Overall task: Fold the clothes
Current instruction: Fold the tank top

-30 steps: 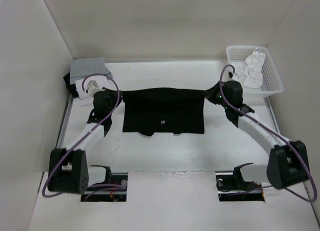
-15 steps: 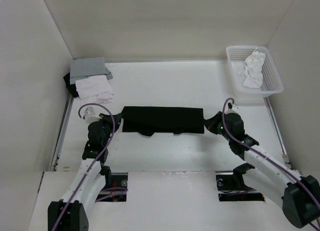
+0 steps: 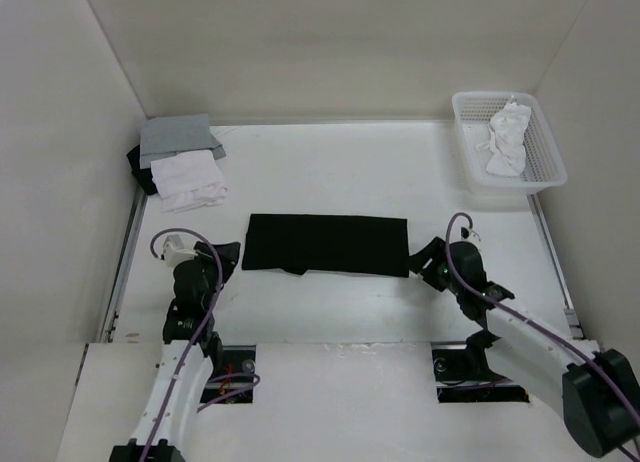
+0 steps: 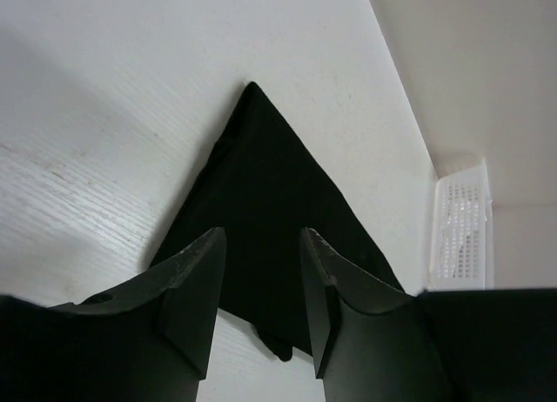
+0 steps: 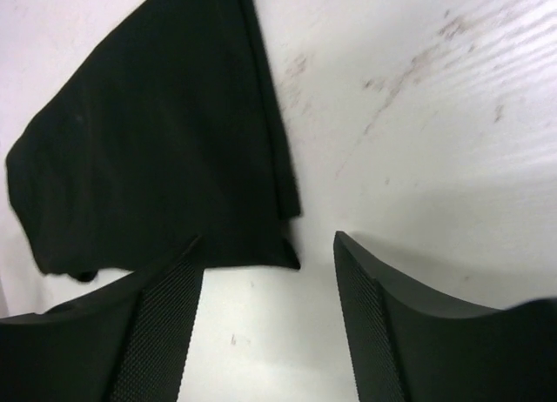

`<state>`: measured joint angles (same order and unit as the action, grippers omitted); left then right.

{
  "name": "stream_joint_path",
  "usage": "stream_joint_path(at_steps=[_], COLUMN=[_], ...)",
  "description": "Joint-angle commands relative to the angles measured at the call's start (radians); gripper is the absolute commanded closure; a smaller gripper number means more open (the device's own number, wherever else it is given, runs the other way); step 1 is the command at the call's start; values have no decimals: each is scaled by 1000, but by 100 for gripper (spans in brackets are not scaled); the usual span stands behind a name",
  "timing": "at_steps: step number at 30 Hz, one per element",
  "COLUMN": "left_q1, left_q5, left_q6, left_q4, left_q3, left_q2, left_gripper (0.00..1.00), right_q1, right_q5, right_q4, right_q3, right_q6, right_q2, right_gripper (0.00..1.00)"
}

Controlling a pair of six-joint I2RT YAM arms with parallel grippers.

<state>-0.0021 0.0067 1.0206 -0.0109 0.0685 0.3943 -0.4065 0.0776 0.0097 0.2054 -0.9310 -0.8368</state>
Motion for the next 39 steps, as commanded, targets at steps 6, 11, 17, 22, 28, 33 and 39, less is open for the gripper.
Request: stream_joint_path(at_steps=[6,11,17,22,28,33,39], left_q1=[-418,-735,-766,-724,-710,-692,-661], left_q5=[-157,-307,-275,-246,-243,-217,-199], left_q6=[16,-27,-4,-4,-34,-34,-57], left_q4=[-314,-507,-664,-705,-699,-687,-606], left_q3=[175,258,257,218,205,197,206], left_q2=[369,667,912,902,847,784,651], left_gripper=[61,61,61,62,62,62,63], right_q1=[93,90,67,36,9,-4,-50], right_q5=[-76,-125,-131,-85,23,85,145], right_q4=[242,314,337,410,492,443,2], right_q3=[137,160,169,151,85,5,178], right_q6=[75,44,-25,-100,-163,-131,35], right_q2=[-333,-455,-515,-562,-506,-285,25], right_gripper=[41,46,54,70,95,100,99])
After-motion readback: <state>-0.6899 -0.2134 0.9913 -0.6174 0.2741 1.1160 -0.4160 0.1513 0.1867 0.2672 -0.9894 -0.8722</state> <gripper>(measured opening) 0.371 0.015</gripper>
